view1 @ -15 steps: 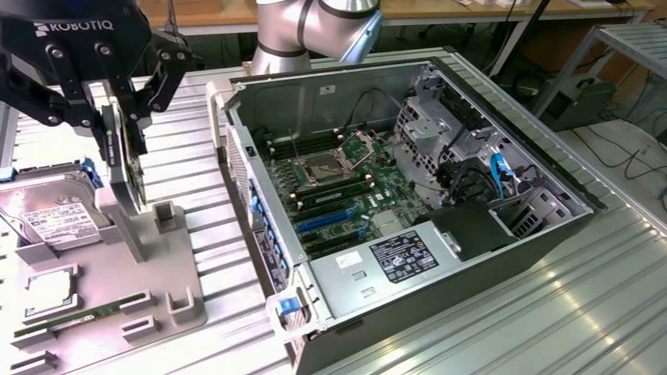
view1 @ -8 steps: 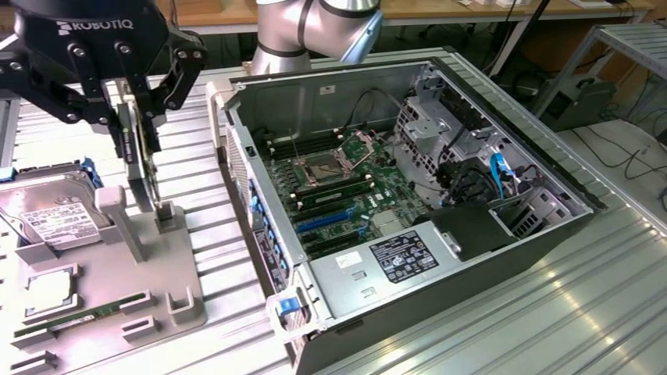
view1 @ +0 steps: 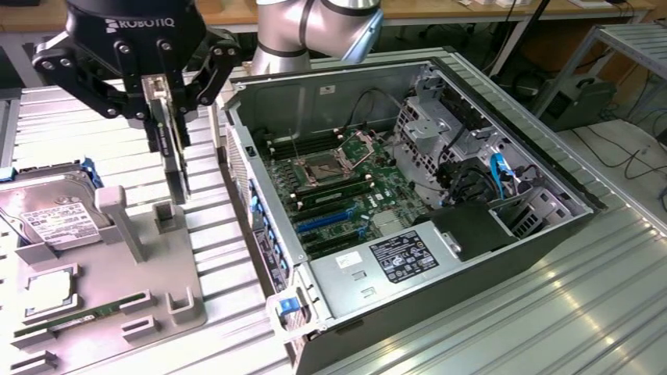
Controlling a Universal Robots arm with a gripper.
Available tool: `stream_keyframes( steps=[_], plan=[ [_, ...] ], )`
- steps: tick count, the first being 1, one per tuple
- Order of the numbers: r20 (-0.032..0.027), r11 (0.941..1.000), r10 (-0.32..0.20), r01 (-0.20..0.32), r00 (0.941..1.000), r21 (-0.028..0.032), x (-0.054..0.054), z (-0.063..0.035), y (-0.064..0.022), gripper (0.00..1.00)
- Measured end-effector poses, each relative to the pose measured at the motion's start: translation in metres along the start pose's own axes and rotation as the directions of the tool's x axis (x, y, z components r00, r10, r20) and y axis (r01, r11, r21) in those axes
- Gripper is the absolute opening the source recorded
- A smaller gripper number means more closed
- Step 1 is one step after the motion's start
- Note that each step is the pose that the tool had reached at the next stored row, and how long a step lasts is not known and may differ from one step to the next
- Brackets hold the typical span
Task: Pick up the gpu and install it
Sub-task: 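Pick up the gpu and move the gpu toward the slot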
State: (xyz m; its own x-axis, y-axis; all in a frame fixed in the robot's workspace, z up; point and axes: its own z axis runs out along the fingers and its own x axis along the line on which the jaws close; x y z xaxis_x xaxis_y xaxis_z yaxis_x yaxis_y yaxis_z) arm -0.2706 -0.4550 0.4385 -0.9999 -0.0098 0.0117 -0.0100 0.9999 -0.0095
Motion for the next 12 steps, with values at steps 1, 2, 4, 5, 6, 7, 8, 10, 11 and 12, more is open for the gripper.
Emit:
stream_keyframes(
  steps=[1, 2, 4, 5, 6, 7, 8, 10, 11, 12],
  plan=[
    [0.0000, 1.0000, 0.000, 0.000, 1.0000, 0.0000, -0.001, 0.0000, 0.0000, 0.28],
    [0.0001, 1.0000, 0.000, 0.000, 1.0000, 0.0000, -0.004, 0.0000, 0.0000, 0.28],
    [0.0001, 1.0000, 0.000, 0.000, 1.0000, 0.0000, -0.007, 0.0000, -0.0001, 0.28],
    [0.0000, 1.0000, 0.000, 0.000, 1.0000, 0.0002, -0.009, 0.0000, -0.0001, 0.28],
    [0.0000, 1.0000, 0.000, 0.000, 1.0000, 0.0003, -0.011, 0.0000, -0.0001, 0.28],
    [0.0001, 1.0000, 0.000, 0.000, 1.0000, 0.0004, -0.013, 0.0000, -0.0001, 0.28],
    [0.0001, 1.0000, 0.000, 0.000, 1.0000, 0.0006, -0.015, -0.0001, -0.0002, 0.28],
    [0.0001, 1.0000, 0.000, 0.000, 1.0000, 0.0007, -0.018, -0.0001, -0.0002, 0.28],
    [0.0000, 1.0000, 0.000, 0.000, 1.0000, 0.0009, -0.020, -0.0002, -0.0002, 0.28],
    [0.0000, 1.0000, 0.000, 0.000, 1.0000, 0.0011, -0.024, -0.0002, -0.0003, 0.28]
  ],
)
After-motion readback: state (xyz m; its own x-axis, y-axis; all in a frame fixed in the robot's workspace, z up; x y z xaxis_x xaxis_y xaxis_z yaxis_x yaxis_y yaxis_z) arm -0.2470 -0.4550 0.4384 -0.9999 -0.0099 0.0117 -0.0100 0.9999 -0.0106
